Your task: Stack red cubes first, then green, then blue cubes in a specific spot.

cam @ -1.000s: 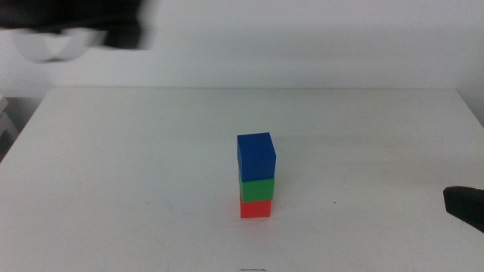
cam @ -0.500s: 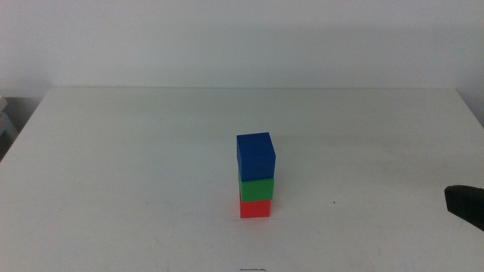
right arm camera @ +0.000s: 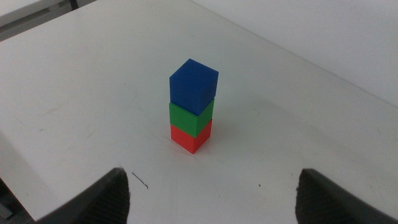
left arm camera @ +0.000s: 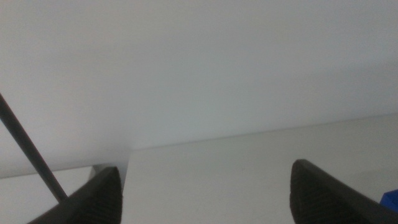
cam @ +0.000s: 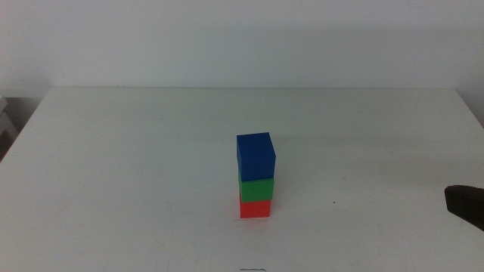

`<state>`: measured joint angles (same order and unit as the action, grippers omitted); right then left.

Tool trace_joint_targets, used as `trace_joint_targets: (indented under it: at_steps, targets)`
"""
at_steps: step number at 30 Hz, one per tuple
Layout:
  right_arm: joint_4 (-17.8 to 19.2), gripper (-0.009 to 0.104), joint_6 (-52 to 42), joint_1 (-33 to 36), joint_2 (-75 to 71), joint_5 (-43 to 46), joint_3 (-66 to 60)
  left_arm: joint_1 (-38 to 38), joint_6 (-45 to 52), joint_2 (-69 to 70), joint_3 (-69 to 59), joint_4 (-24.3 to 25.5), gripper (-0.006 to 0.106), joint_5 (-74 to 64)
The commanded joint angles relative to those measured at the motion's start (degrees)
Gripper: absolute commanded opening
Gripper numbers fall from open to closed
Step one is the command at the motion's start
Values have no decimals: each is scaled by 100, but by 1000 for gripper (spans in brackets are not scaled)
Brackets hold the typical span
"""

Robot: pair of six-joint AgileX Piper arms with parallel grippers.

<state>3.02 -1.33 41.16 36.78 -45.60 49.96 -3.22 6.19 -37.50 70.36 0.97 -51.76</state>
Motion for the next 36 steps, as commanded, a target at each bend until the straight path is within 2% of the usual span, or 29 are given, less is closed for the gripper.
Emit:
trace_joint_targets:
  at_steps: [1, 4, 7, 12, 14, 16, 20, 22, 25, 28, 32, 36]
  targets:
    - [93, 84, -52, -32, 22, 377, 141, 2, -4, 30, 135, -16, 91, 432]
    - [93, 84, -52, -32, 22, 377, 141, 2, -4, 36, 135, -22, 91, 420]
    - [271, 84, -52, -32, 27, 510, 28, 2, -4, 246, -222, -22, 91, 668]
    - [886, 84, -52, -117, 19, 1198, -268, 2, -4, 990, -1481, -17, 91, 1633]
    - [938, 84, -52, -367, 19, 1555, -423, 2, -4, 1339, -2147, -17, 91, 2107]
    - [729, 84, -52, -720, 12, 1881, -587, 2, -4, 1630, -2775, -17, 91, 2502]
    - [-57, 84, -52, -1711, 1, 2248, -805, 2, -4, 2138, -3792, -23, 91, 2985]
    - [-252, 84, -52, -2162, 1, 2427, -903, 2, -4, 2354, -4203, -23, 91, 3158]
    - [-210, 84, -52, -2769, -118, 2747, -1216, 2, -4, 2639, -4759, -97, 91, 3432]
    - [-224, 84, -52, -3189, -553, 3004, -1715, 2, -4, 2930, -5258, -407, 91, 3618]
    - [-231, 84, -52, -3301, -1421, 3012, -2443, 2, -4, 3248, -5755, -839, 91, 3797]
    - [-369, 84, -52, -3330, -2352, 3017, -3210, 2, -4, 3493, -6188, -877, 91, 4162]
